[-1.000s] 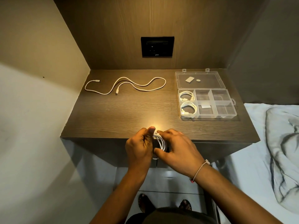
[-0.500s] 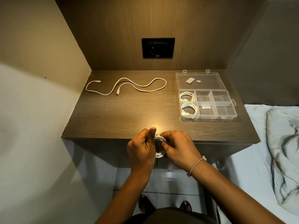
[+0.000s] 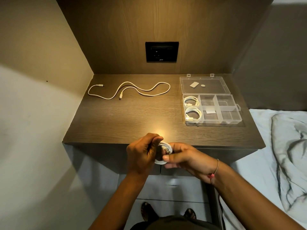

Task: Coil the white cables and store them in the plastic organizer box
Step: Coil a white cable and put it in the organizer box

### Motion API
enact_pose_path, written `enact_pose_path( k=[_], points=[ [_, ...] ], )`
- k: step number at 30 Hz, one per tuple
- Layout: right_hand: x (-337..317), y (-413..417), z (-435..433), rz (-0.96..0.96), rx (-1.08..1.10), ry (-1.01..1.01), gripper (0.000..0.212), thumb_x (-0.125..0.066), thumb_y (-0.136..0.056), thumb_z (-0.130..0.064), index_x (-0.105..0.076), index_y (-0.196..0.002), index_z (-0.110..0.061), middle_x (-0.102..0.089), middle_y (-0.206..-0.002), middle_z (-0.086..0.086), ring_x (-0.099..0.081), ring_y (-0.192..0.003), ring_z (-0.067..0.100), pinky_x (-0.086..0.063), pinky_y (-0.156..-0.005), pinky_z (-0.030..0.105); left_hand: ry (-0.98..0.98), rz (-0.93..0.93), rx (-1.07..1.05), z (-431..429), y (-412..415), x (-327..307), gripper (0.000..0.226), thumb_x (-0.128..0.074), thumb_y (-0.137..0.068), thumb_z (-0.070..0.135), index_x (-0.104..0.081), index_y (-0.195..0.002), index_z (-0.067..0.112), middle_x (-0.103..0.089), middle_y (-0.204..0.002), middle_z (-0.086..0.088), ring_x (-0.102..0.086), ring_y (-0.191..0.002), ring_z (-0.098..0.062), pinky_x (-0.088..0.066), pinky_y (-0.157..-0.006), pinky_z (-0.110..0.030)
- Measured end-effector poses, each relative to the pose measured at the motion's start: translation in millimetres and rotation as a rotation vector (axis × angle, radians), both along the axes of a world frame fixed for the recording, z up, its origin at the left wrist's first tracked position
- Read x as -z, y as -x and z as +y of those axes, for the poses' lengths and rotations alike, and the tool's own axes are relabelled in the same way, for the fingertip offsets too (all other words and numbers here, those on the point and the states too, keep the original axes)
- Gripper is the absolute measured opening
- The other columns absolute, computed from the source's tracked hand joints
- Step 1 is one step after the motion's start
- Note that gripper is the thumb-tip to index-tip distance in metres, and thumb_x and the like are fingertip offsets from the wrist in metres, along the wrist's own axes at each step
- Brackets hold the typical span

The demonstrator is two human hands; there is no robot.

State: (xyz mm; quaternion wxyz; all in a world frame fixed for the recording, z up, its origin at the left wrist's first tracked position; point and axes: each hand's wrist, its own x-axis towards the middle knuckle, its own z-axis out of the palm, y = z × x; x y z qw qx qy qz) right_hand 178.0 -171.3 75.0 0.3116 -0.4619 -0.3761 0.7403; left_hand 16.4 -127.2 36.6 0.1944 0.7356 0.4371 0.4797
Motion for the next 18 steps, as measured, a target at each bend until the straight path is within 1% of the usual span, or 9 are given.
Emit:
enact_pose_path(
  k=[2,4,6,7,9,12,14,16,18],
  points=[
    [2,0,0,-0.108,-0.027,-0.125,0.010,-0.067,-0.090,-0.013,-0.065,-0.098,-0.007,-0.063,-0.092,0.010,-0.057,-0.092,0.021,-0.047,-0.090,0.037,0.022,-0.010,0.014,0,-1,1,0.048,-0.047,-0.095,0.050,-0.072,-0.081,0.011,-0.069,-0.067,0.001,-0.061,-0.057,-0.008,-0.047,-0.047,-0.028],
    [3,3,0,-0.223,0.043,-0.232,0.012,-0.064,-0.093,-0.011,-0.069,-0.099,-0.002,-0.069,-0.090,0.012,-0.063,-0.085,0.024,-0.052,-0.086,0.040,0.078,-0.050,-0.007,0,-2,1,0.054,-0.046,-0.093,0.055,-0.070,-0.078,0.010,-0.067,-0.063,0.001,-0.059,-0.055,-0.008,-0.044,-0.047,-0.019],
    [5,6,-1,-0.405,0.117,-0.370,0.016,-0.067,-0.092,-0.022,-0.072,-0.100,-0.010,-0.072,-0.087,0.016,-0.066,-0.081,0.034,-0.055,-0.083,0.050,0.127,-0.089,-0.042,1,-4,2,0.059,-0.045,-0.091,0.059,-0.068,-0.073,0.008,-0.062,-0.057,0.003,-0.056,-0.053,-0.011,-0.037,-0.046,-0.014],
    [8,7,-2,-0.518,0.168,-0.441,0.017,-0.068,-0.090,-0.029,-0.072,-0.101,-0.017,-0.072,-0.083,0.016,-0.067,-0.079,0.034,-0.056,-0.079,0.052,0.147,-0.102,-0.052,0,-5,2,0.060,-0.045,-0.091,0.060,-0.066,-0.070,0.008,-0.057,-0.054,0.006,-0.052,-0.050,-0.010,-0.035,-0.045,-0.014],
    [13,5,-3,-0.694,0.278,-0.540,0.017,-0.071,-0.086,-0.035,-0.070,-0.101,-0.027,-0.071,-0.073,0.004,-0.067,-0.069,0.020,-0.056,-0.069,0.049,0.182,-0.122,-0.056,-1,-7,3,0.062,-0.045,-0.090,0.062,-0.063,-0.066,0.008,-0.049,-0.051,0.013,-0.047,-0.046,-0.009,-0.032,-0.045,-0.013],
    [18,4,-7,-0.728,0.363,-0.547,0.014,-0.073,-0.085,-0.035,-0.072,-0.097,-0.028,-0.072,-0.071,-0.003,-0.068,-0.067,0.011,-0.057,-0.067,0.046,0.227,-0.153,-0.043,-3,-10,5,0.063,-0.045,-0.088,0.066,-0.063,-0.067,0.009,-0.052,-0.051,0.008,-0.049,-0.047,-0.015,-0.038,-0.042,-0.023],
    [21,4,-10,-0.725,0.433,-0.544,0.013,-0.073,-0.084,-0.035,-0.073,-0.095,-0.028,-0.074,-0.073,-0.007,-0.070,-0.068,0.009,-0.059,-0.066,0.044,0.265,-0.169,0.010,-4,-13,5,0.055,-0.048,-0.085,0.066,-0.064,-0.070,0.015,-0.059,-0.056,0.005,-0.056,-0.052,-0.016,-0.046,-0.045,-0.032],
    [23,1,-11,-0.735,0.519,-0.548,0.011,-0.072,-0.085,-0.035,-0.074,-0.092,-0.028,-0.074,-0.073,-0.011,-0.071,-0.069,0.006,-0.061,-0.063,0.040,0.312,-0.161,0.101,-4,-16,3,0.041,-0.055,-0.083,0.063,-0.066,-0.078,0.024,-0.065,-0.067,0.011,-0.065,-0.062,-0.012,-0.054,-0.050,-0.029],
    [24,-4,-11,-0.773,0.598,-0.548,0.007,-0.073,-0.085,-0.033,-0.074,-0.090,-0.029,-0.074,-0.073,-0.013,-0.071,-0.069,0.004,-0.062,-0.062,0.037,0.384,-0.147,0.200,-3,-18,2,0.030,-0.065,-0.083,0.053,-0.070,-0.091,0.023,-0.070,-0.079,0.011,-0.070,-0.071,-0.012,-0.057,-0.055,-0.027]
  ],
)
